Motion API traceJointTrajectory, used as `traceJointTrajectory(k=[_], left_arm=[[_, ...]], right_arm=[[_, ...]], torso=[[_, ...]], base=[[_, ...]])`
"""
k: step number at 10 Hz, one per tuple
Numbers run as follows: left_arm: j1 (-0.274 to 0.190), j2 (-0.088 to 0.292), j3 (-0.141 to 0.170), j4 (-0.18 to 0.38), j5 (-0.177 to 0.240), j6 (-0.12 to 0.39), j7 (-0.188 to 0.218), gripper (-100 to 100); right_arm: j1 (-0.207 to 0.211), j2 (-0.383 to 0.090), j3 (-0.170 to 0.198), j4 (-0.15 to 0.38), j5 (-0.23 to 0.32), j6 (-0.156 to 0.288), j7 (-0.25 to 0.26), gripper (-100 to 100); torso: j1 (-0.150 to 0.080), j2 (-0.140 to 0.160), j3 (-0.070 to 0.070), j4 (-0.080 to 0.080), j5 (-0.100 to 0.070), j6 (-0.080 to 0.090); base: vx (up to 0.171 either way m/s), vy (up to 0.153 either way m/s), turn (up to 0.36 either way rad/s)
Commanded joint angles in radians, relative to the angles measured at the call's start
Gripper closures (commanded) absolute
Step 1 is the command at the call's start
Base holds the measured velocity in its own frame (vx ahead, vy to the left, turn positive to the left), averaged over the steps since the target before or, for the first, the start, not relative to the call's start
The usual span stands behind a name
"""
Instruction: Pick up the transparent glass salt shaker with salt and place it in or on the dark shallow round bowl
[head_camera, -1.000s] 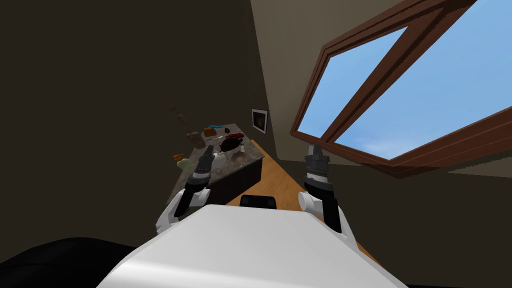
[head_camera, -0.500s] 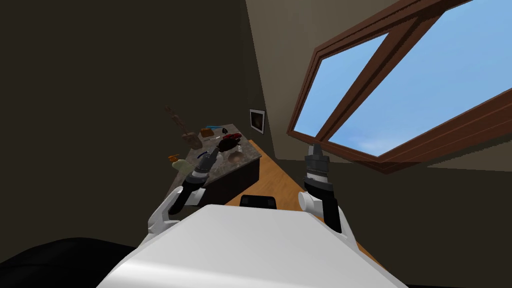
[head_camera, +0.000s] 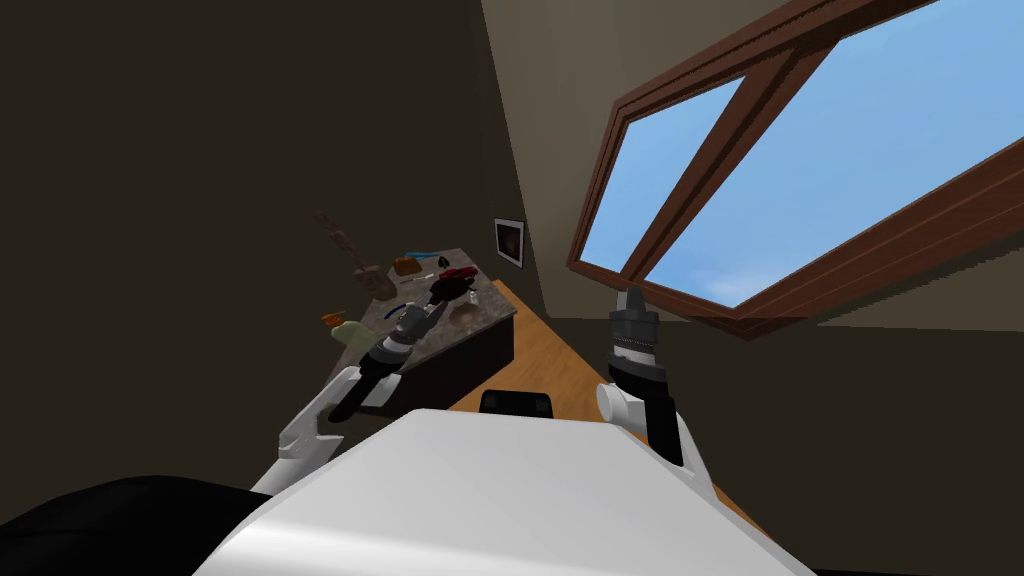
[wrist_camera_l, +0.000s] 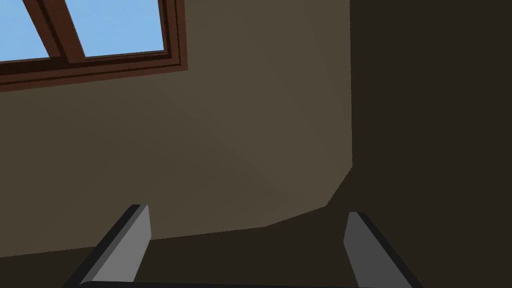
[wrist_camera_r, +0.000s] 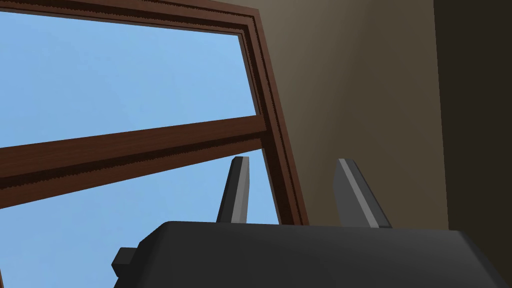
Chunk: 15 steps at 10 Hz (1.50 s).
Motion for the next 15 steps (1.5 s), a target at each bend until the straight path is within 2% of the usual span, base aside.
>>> traceJointTrajectory(k=[1, 2, 3, 4, 5, 6, 7, 8, 9, 10, 11, 12, 13, 14, 15], left_arm=[[-0.001, 0.021, 0.004, 0.009, -0.024, 0.001, -0.050, -100], [-0.006, 0.064, 0.016, 0.032, -0.066, 0.002, -0.078, -100], [-0.006, 0.064, 0.016, 0.032, -0.073, 0.002, -0.107, -100], [-0.012, 0.106, 0.029, 0.056, -0.113, 0.004, -0.135, -100], [-0.012, 0.106, 0.029, 0.056, -0.126, 0.004, -0.162, -100], [-0.012, 0.106, 0.029, 0.056, -0.126, 0.004, -0.171, -100], [-0.018, 0.145, 0.041, 0.082, -0.172, 0.006, -0.209, -100], [-0.018, 0.145, 0.041, 0.082, -0.182, 0.006, -0.233, -100], [-0.024, 0.183, 0.052, 0.110, -0.220, 0.009, -0.263, -100], [-0.024, 0.183, 0.052, 0.110, -0.242, 0.009, -0.292, -100], [-0.031, 0.219, 0.063, 0.139, -0.276, 0.011, -0.320, -100], [-0.031, 0.219, 0.063, 0.139, -0.306, 0.011, -0.349, -100], [-0.031, 0.219, 0.063, 0.139, -0.306, 0.011, -0.361, -100], [-0.038, 0.253, 0.073, 0.169, -0.350, 0.014, -0.398, -100], [-0.038, 0.253, 0.073, 0.169, -0.373, 0.014, -0.425, -100]], right_arm=[[0.000, 0.000, 0.000, 0.000, 0.000, 0.000, 0.000, 0], [0.000, 0.000, 0.000, 0.000, 0.000, 0.000, 0.000, 0], [0.000, 0.000, 0.000, 0.000, 0.000, 0.000, 0.000, 0], [0.000, 0.000, 0.000, 0.000, 0.000, 0.000, 0.000, 0], [0.000, 0.000, 0.000, 0.000, 0.000, 0.000, 0.000, 0], [0.000, 0.000, 0.000, 0.000, 0.000, 0.000, 0.000, 0], [0.000, 0.000, 0.000, 0.000, 0.000, 0.000, 0.000, 0], [0.000, 0.000, 0.000, 0.000, 0.000, 0.000, 0.000, 0], [0.000, 0.000, 0.000, 0.000, 0.000, 0.000, 0.000, 0], [0.000, 0.000, 0.000, 0.000, 0.000, 0.000, 0.000, 0], [0.000, 0.000, 0.000, 0.000, 0.000, 0.000, 0.000, 0], [0.000, 0.000, 0.000, 0.000, 0.000, 0.000, 0.000, 0], [0.000, 0.000, 0.000, 0.000, 0.000, 0.000, 0.000, 0], [0.000, 0.000, 0.000, 0.000, 0.000, 0.000, 0.000, 0], [0.000, 0.000, 0.000, 0.000, 0.000, 0.000, 0.000, 0]], torso=[[0.000, 0.000, 0.000, 0.000, 0.000, 0.000], [0.001, 0.000, 0.000, 0.000, 0.000, 0.000], [0.001, 0.000, 0.000, 0.000, 0.000, 0.000], [0.001, 0.000, 0.000, 0.000, 0.000, 0.000], [-0.001, -0.001, -0.001, 0.000, 0.000, 0.000], [0.000, -0.001, -0.001, 0.000, 0.000, 0.000], [0.002, 0.000, 0.000, 0.000, 0.000, 0.000], [0.001, 0.000, 0.000, 0.000, 0.000, 0.000], [0.001, -0.001, 0.000, 0.000, 0.000, 0.000], [0.000, -0.001, 0.000, 0.000, 0.000, 0.000], [0.000, -0.001, -0.001, 0.000, 0.000, 0.000], [-0.001, -0.002, -0.001, 0.000, 0.000, 0.000], [0.000, -0.002, -0.001, 0.000, 0.000, 0.000], [0.003, -0.001, -0.001, 0.000, 0.000, -0.001], [0.001, -0.001, -0.001, 0.000, 0.000, 0.000]], base=[[-0.006, -0.057, -0.041], [-0.003, -0.062, -0.073], [0.004, -0.059, -0.029], [0.018, -0.085, -0.066], [0.010, -0.070, -0.028], [-0.002, -0.027, 0.009], [-0.001, -0.052, -0.062], [0.007, -0.052, -0.033], [0.010, -0.083, -0.062], [0.016, -0.074, -0.027], [0.028, -0.082, -0.050], [0.029, -0.066, -0.026], [0.012, -0.024, 0.004], [0.015, -0.053, -0.062], [0.019, -0.060, -0.024]])
